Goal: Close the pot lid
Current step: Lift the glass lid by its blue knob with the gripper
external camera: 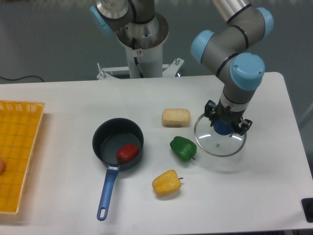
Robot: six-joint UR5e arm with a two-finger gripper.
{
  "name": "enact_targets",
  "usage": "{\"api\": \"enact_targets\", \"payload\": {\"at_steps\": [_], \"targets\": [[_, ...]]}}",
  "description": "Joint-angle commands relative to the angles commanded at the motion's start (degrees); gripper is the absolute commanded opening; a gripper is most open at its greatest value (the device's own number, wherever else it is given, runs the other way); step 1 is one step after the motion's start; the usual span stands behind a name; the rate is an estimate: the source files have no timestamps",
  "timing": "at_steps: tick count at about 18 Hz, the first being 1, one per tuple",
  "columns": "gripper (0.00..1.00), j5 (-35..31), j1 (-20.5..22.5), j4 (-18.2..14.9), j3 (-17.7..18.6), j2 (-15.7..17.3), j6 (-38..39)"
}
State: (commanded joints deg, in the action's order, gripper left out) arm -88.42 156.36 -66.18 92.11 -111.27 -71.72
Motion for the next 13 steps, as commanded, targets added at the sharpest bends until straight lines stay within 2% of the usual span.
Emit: {"api": "enact_targets", "payload": {"at_steps": [6,13], "targets": [[0.6,0.1,-0.6,-0.1,0.0,0.1,1.4],[0.6,0.2,-3.8,-1.2,0.1,1.2,5.4]]}}
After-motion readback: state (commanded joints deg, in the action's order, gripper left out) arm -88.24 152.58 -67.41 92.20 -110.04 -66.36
